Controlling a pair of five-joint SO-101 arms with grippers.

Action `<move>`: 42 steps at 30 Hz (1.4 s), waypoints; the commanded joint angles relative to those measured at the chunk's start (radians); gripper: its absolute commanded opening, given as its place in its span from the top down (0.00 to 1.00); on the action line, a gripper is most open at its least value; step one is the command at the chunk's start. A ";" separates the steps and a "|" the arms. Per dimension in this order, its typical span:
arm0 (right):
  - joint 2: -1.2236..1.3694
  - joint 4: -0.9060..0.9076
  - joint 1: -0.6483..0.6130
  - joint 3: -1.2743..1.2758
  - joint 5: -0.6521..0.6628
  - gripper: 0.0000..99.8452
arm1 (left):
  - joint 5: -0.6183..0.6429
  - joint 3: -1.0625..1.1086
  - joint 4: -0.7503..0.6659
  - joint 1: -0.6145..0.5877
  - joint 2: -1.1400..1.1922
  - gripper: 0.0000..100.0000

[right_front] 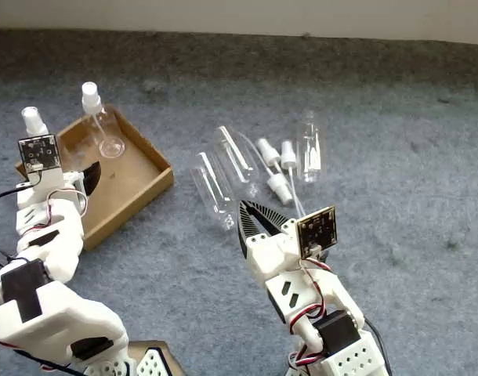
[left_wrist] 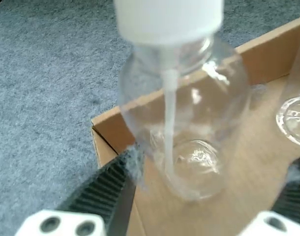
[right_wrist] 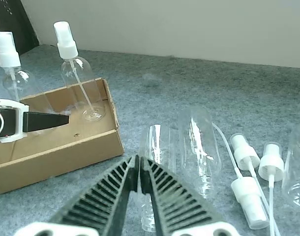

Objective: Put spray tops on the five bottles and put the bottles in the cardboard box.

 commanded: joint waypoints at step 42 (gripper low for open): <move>-0.010 -0.007 0.170 0.111 0.005 0.99 | -0.006 0.180 1.289 0.039 -1.257 0.61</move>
